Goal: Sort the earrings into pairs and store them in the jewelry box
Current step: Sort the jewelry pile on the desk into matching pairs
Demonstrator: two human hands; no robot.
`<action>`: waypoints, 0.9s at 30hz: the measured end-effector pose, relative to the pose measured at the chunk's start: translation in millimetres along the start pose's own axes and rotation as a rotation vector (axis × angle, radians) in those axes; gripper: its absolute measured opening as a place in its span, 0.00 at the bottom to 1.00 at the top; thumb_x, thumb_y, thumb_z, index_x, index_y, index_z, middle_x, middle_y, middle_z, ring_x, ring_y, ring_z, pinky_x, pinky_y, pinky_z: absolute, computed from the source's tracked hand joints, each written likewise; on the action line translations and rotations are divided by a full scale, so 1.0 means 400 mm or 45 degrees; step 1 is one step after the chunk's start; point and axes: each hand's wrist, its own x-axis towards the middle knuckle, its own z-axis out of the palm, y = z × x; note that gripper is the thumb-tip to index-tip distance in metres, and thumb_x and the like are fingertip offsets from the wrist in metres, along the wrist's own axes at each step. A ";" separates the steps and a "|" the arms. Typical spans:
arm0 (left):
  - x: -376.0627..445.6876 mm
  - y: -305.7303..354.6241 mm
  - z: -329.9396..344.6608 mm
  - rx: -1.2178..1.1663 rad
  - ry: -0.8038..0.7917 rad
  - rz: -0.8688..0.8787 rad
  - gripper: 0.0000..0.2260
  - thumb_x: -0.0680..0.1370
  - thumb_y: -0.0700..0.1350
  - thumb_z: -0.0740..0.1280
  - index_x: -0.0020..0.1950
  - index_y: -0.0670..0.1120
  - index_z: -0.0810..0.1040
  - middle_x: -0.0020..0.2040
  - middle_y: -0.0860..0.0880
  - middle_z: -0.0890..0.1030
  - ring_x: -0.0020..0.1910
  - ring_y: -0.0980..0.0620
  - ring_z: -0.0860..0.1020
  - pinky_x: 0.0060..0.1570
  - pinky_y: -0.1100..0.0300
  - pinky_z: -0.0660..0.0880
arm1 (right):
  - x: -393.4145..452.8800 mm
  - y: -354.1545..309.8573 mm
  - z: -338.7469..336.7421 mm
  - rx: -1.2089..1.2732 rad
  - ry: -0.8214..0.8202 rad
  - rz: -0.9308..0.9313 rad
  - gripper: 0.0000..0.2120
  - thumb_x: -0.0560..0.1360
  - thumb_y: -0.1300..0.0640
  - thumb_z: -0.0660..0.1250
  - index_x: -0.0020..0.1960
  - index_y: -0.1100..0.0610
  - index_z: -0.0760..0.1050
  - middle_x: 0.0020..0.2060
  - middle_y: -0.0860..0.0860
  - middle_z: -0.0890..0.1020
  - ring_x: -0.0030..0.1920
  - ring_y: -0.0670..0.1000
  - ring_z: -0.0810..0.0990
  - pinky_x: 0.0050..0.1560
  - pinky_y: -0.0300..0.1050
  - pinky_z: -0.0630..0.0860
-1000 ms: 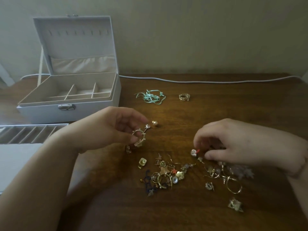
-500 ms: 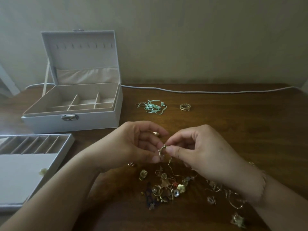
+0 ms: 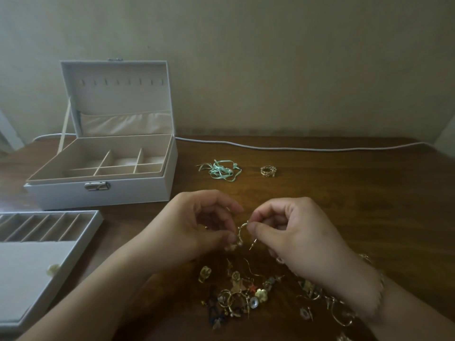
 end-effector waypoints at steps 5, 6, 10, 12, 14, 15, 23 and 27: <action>-0.002 -0.007 -0.001 0.013 0.066 0.074 0.16 0.69 0.38 0.78 0.52 0.53 0.82 0.42 0.49 0.85 0.43 0.47 0.84 0.47 0.55 0.81 | 0.003 0.003 0.000 0.113 0.063 0.009 0.03 0.73 0.57 0.72 0.41 0.53 0.81 0.27 0.49 0.81 0.23 0.42 0.76 0.24 0.33 0.69; -0.003 -0.007 -0.002 0.035 0.062 0.083 0.15 0.70 0.39 0.77 0.52 0.53 0.82 0.43 0.50 0.85 0.43 0.47 0.83 0.47 0.57 0.80 | 0.006 0.002 -0.004 0.133 0.067 0.010 0.03 0.74 0.57 0.71 0.41 0.53 0.81 0.28 0.50 0.82 0.22 0.42 0.76 0.23 0.33 0.69; -0.003 -0.010 -0.015 0.214 0.037 0.021 0.10 0.73 0.40 0.75 0.48 0.55 0.83 0.42 0.55 0.84 0.43 0.53 0.82 0.42 0.61 0.79 | 0.031 0.020 -0.065 0.156 0.230 -0.017 0.03 0.73 0.57 0.72 0.40 0.51 0.82 0.30 0.49 0.83 0.24 0.41 0.75 0.25 0.34 0.69; 0.000 -0.021 -0.028 0.403 0.054 -0.011 0.12 0.74 0.39 0.73 0.46 0.58 0.82 0.42 0.59 0.83 0.44 0.57 0.81 0.42 0.63 0.78 | 0.047 0.047 -0.120 0.119 0.358 0.013 0.03 0.72 0.56 0.73 0.40 0.49 0.82 0.31 0.44 0.82 0.29 0.42 0.76 0.28 0.36 0.70; 0.002 -0.034 -0.038 0.604 0.037 0.001 0.14 0.73 0.39 0.73 0.44 0.61 0.81 0.42 0.61 0.81 0.45 0.60 0.79 0.42 0.68 0.75 | 0.063 0.084 -0.171 0.031 0.404 0.099 0.03 0.71 0.56 0.73 0.40 0.49 0.82 0.35 0.45 0.83 0.35 0.44 0.77 0.34 0.39 0.70; 0.002 -0.039 -0.040 0.676 0.015 0.009 0.15 0.73 0.39 0.73 0.43 0.62 0.81 0.41 0.62 0.80 0.45 0.61 0.79 0.41 0.69 0.74 | 0.071 0.104 -0.191 -0.022 0.400 0.148 0.03 0.72 0.57 0.73 0.41 0.49 0.82 0.37 0.46 0.83 0.36 0.45 0.77 0.36 0.40 0.71; 0.004 -0.050 -0.013 0.784 -0.098 0.160 0.09 0.75 0.50 0.71 0.53 0.61 0.81 0.46 0.64 0.76 0.48 0.62 0.77 0.42 0.66 0.76 | 0.115 0.196 -0.234 -0.474 0.308 0.383 0.03 0.72 0.55 0.74 0.41 0.48 0.82 0.43 0.46 0.82 0.45 0.46 0.78 0.37 0.41 0.73; -0.005 -0.024 0.039 0.767 -0.261 0.339 0.10 0.77 0.56 0.69 0.57 0.61 0.79 0.54 0.65 0.75 0.57 0.60 0.75 0.53 0.60 0.75 | 0.117 0.202 -0.238 -0.569 0.273 0.373 0.02 0.71 0.54 0.74 0.41 0.48 0.82 0.41 0.44 0.80 0.41 0.43 0.76 0.33 0.38 0.69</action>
